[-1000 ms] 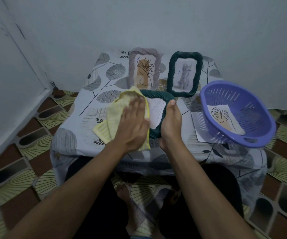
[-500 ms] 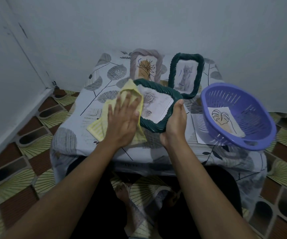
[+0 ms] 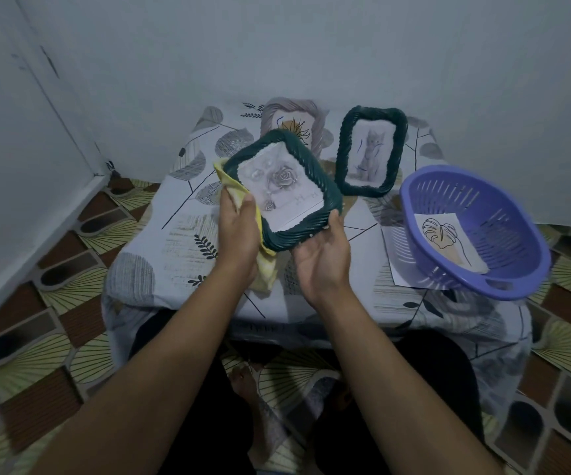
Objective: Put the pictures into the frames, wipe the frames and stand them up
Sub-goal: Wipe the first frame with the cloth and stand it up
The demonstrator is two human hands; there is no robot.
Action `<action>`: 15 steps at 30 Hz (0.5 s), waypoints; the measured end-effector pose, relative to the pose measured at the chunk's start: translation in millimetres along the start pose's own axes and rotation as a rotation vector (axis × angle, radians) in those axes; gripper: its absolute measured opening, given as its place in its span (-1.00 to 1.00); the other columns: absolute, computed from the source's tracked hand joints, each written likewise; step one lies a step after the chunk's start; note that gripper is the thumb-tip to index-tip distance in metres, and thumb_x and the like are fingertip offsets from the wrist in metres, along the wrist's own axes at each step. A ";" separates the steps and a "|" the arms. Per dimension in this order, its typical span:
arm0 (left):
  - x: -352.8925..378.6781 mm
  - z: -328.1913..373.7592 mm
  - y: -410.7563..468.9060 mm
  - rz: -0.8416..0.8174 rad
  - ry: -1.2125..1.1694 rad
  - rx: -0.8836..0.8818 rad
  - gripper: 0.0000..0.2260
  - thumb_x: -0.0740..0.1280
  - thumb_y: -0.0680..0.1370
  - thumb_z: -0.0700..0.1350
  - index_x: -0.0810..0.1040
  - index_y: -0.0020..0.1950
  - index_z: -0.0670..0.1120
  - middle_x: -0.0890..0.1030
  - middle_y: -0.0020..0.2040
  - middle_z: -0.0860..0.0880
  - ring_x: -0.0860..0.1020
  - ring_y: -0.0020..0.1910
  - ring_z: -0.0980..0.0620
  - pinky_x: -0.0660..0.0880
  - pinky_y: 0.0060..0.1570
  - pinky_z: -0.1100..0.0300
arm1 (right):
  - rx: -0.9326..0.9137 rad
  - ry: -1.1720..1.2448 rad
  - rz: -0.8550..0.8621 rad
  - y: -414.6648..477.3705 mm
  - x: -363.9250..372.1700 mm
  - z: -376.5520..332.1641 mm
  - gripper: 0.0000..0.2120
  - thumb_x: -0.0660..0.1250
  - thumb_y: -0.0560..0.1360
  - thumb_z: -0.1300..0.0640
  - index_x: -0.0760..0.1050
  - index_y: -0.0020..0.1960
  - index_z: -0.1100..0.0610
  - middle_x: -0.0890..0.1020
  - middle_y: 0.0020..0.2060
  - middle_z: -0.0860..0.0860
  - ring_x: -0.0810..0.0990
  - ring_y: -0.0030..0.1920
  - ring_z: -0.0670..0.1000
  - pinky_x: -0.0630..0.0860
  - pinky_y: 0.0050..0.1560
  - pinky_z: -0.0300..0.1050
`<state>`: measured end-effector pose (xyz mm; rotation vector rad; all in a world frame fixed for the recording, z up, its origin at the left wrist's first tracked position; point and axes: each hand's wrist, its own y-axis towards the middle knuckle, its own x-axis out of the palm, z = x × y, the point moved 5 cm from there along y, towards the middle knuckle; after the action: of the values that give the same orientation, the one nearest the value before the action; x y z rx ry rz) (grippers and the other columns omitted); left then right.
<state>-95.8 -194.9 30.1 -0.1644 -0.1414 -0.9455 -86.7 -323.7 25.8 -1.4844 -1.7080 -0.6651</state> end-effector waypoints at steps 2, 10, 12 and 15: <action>-5.3 9.0 4.8 0.003 -0.048 0.036 -0.65 0.19 0.67 -0.12 0.40 0.47 0.01 0.61 0.26 0.01 0.62 0.19 0.02 0.54 0.26 -0.06 | 0.041 -0.012 0.009 -0.7 -4.9 -5.0 -0.63 0.08 0.63 0.13 0.37 0.39 0.21 0.57 0.23 0.15 0.55 0.20 0.15 0.60 0.08 0.01; -13.7 19.1 7.7 -0.174 0.247 0.103 -0.71 0.15 0.70 0.02 0.53 0.37 0.11 0.66 0.17 0.13 0.63 0.15 0.09 0.55 0.22 -0.07 | 0.251 -0.200 -0.137 8.9 8.3 -25.6 -0.49 -0.02 0.69 -0.15 0.50 0.33 0.14 0.63 0.22 0.19 0.63 0.19 0.18 0.60 0.14 0.12; -13.6 20.7 5.1 -0.191 0.295 0.133 -0.69 0.13 0.70 0.04 0.50 0.40 0.12 0.65 0.18 0.13 0.61 0.16 0.09 0.53 0.25 -0.04 | 0.283 -0.253 -0.115 12.9 6.8 -22.4 -0.46 0.01 0.67 -0.20 0.46 0.40 0.14 0.59 0.28 0.20 0.62 0.22 0.21 0.56 0.21 0.20; -11.6 24.9 -1.5 -0.203 0.503 0.251 -0.63 0.07 0.72 0.04 0.35 0.53 0.09 0.54 0.30 0.13 0.50 0.25 0.11 0.42 0.21 0.17 | 0.246 -0.283 -0.018 20.8 -2.0 -20.1 -0.50 0.06 0.68 -0.15 0.46 0.40 0.16 0.63 0.22 0.21 0.65 0.16 0.23 0.60 0.12 0.23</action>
<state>-104.9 -181.5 52.3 0.3256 0.1921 -1.1344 -62.1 -336.9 33.7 -1.4397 -1.9389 -0.2476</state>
